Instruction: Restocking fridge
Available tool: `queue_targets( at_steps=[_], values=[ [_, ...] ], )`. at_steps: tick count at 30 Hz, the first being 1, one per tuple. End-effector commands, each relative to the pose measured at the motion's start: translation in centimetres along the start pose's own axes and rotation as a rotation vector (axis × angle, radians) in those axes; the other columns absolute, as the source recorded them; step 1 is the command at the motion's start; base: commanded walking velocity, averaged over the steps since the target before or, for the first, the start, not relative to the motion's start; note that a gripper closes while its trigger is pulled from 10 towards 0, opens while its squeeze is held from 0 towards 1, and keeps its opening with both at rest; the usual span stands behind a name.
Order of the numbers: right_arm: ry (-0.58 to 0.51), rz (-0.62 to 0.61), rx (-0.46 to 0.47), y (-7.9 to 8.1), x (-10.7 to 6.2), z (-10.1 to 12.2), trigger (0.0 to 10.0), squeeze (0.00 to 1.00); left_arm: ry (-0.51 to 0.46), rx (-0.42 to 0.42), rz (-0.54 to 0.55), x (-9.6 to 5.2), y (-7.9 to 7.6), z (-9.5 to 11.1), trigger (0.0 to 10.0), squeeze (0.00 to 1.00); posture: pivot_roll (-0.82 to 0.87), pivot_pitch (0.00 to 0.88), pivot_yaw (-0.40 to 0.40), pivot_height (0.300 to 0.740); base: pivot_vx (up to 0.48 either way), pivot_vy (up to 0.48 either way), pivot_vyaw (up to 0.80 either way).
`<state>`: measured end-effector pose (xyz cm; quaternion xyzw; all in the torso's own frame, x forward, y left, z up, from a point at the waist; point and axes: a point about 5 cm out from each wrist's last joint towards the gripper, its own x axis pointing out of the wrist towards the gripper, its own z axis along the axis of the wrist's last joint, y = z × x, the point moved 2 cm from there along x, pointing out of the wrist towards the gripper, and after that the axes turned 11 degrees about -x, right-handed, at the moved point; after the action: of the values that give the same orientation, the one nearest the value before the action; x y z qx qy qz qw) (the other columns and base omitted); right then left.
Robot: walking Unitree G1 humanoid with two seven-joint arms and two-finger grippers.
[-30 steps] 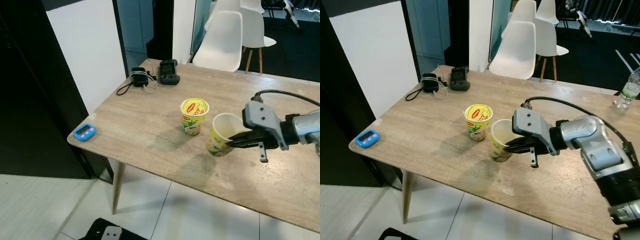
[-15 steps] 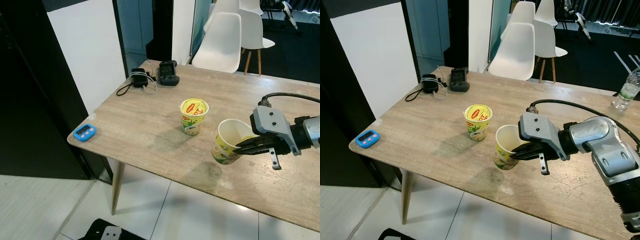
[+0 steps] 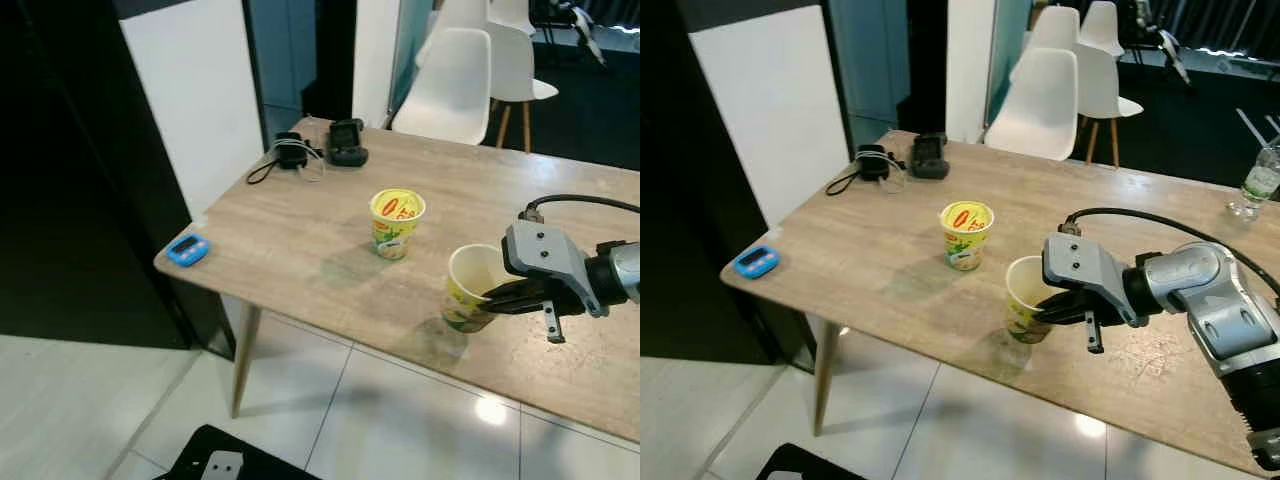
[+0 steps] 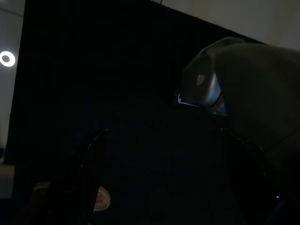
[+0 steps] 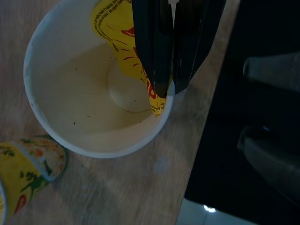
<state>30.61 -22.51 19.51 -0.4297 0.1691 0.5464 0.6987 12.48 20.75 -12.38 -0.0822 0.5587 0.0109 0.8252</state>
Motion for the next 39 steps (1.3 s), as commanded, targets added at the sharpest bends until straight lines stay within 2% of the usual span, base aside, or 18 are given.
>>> queue_targets(
  at_steps=[1, 12, 25, 31, 39],
  values=[
    [0.047, -0.01, 0.023, 0.1, -0.2, -0.9, 10.0, 0.0, 0.008, -0.007, -0.007, 0.1, -0.4, -0.3, 10.0, 0.0, 0.07, 0.0, -0.026, 0.74, -0.266, 0.0, 0.0],
    [0.082, -0.049, 0.063, -0.1, -1.2, -1.9, 10.0, 0.0, 0.009, -0.009, -0.01, 0.1, -0.4, -0.3, 10.0, 0.0, 0.07, 0.0, -0.026, 0.74, -0.269, 0.0, 0.0],
    [0.03, -0.038, 0.041, -0.2, -1.1, -0.9, 10.0, 0.0, 0.009, -0.013, -0.012, 0.1, -0.4, -0.3, 10.0, 0.0, 0.07, 0.0, -0.026, 0.74, -0.268, 0.0, 0.0],
    [0.093, -0.033, 0.081, 0.3, -1.1, -2.3, 10.0, 0.0, 0.009, -0.013, -0.012, 0.1, -0.4, -0.3, 10.0, 0.0, 0.07, 0.0, -0.025, 0.74, -0.271, 0.0, 0.0],
    [0.084, -0.007, 0.12, 1.0, -1.3, -2.9, 10.0, 0.0, 0.01, -0.015, -0.013, 0.1, -0.4, -0.3, 10.0, 0.0, 0.07, 0.0, -0.023, 0.74, -0.268, 0.0, 0.0]
  ],
)
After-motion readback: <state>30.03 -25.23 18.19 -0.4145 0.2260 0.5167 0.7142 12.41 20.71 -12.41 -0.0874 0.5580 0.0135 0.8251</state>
